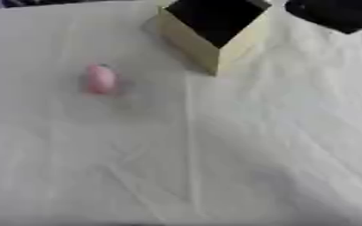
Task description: Pick up objects on the table and place them in the box.
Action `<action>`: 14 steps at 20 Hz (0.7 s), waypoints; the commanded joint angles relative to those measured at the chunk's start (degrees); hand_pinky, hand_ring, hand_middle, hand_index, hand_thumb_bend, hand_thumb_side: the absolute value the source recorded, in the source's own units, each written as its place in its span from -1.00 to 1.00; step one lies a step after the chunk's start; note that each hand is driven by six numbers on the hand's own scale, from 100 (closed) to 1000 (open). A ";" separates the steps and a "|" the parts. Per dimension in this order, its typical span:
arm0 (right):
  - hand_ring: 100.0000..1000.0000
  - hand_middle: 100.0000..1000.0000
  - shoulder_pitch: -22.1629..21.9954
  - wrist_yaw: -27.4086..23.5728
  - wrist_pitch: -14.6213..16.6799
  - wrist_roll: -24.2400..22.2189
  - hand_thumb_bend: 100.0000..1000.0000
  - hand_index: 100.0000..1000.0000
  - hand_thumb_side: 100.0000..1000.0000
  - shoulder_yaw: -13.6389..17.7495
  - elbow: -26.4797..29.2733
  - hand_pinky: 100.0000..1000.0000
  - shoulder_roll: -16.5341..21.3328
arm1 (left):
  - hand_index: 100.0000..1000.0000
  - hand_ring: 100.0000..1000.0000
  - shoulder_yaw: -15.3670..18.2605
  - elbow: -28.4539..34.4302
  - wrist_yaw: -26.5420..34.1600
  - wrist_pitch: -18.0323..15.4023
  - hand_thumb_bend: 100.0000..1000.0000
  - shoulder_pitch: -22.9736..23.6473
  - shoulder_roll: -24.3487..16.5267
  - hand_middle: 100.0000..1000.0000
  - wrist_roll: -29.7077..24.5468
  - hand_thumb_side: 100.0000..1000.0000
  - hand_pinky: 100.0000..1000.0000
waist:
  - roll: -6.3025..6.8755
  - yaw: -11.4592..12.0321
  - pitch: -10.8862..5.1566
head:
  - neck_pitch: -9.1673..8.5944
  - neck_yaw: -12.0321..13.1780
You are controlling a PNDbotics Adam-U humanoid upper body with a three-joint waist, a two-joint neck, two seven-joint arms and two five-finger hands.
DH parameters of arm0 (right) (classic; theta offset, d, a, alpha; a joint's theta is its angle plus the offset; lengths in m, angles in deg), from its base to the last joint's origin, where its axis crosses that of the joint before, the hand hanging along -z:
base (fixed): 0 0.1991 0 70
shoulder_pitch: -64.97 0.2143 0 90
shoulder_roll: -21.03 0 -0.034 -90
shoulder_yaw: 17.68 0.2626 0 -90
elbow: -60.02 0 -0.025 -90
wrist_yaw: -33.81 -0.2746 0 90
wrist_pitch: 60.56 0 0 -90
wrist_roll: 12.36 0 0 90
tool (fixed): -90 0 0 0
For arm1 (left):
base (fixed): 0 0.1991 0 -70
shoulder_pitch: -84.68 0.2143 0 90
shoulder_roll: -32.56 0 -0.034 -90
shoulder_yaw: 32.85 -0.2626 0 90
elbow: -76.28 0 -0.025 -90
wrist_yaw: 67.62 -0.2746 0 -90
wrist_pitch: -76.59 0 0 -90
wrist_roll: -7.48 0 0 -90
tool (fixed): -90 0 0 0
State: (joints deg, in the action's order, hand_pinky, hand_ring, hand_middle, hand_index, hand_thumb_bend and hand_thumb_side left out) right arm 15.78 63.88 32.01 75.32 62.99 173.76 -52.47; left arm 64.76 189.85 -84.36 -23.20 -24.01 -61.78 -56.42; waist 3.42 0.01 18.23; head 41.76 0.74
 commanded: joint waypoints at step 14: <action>0.54 0.47 0.55 -0.75 0.16 0.69 -1.00 0.73 0.70 1.13 0.84 0.76 0.54 | 0.77 0.58 -0.78 1.03 -0.11 2.10 -0.97 -2.08 -4.24 0.47 -2.53 0.70 0.49 | -0.14 0.30 -1.74 | 0.45 2.20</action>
State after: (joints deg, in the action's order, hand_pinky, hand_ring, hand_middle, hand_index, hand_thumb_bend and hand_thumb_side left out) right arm 15.69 63.41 32.29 75.78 63.20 173.76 -52.58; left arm 64.09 189.85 -84.36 -21.58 -25.24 -63.37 -58.15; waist 3.41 0.26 17.81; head 41.79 2.88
